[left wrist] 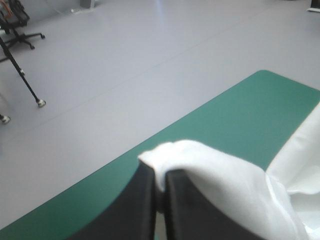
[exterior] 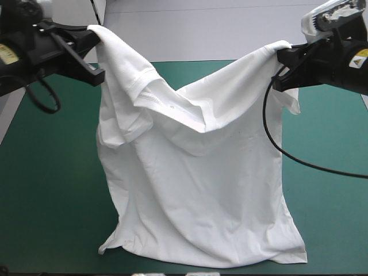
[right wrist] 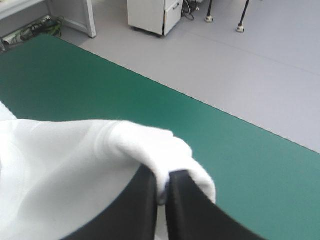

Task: Fold the cloth

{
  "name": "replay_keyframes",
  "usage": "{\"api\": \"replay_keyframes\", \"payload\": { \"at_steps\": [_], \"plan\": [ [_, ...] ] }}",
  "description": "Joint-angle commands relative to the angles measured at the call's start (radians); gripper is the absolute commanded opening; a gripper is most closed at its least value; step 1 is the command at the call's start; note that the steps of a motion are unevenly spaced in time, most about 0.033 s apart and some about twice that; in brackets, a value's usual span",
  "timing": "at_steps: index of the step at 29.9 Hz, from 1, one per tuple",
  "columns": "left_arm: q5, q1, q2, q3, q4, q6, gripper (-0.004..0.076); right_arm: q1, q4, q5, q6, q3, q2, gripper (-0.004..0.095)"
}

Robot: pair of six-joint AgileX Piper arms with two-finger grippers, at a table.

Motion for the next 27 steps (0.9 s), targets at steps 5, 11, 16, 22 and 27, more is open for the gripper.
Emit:
{"api": "replay_keyframes", "payload": {
  "at_steps": [5,11,16,22,27],
  "plan": [
    [-0.236,-0.004,0.142,-0.016,0.028,-0.008,-0.0009,0.002,-0.041,-0.168,-0.023,-0.020,0.147,-0.0013],
    [-0.314,-0.004,0.279,-0.016,0.039,0.018,-0.0009,0.002,-0.090,-0.230,-0.053,-0.020,0.280,-0.0013],
    [-0.318,-0.004,0.382,-0.016,0.062,0.018,-0.0009,0.002,-0.125,-0.234,-0.064,-0.020,0.388,-0.0013],
    [-0.352,0.015,0.504,-0.016,0.057,0.018,-0.0009,0.002,-0.141,-0.286,-0.079,-0.020,0.498,-0.0013],
    [-0.370,0.057,0.595,-0.016,0.009,0.018,-0.0009,0.002,-0.149,-0.302,-0.096,-0.020,0.591,-0.0013]
  ]
}}
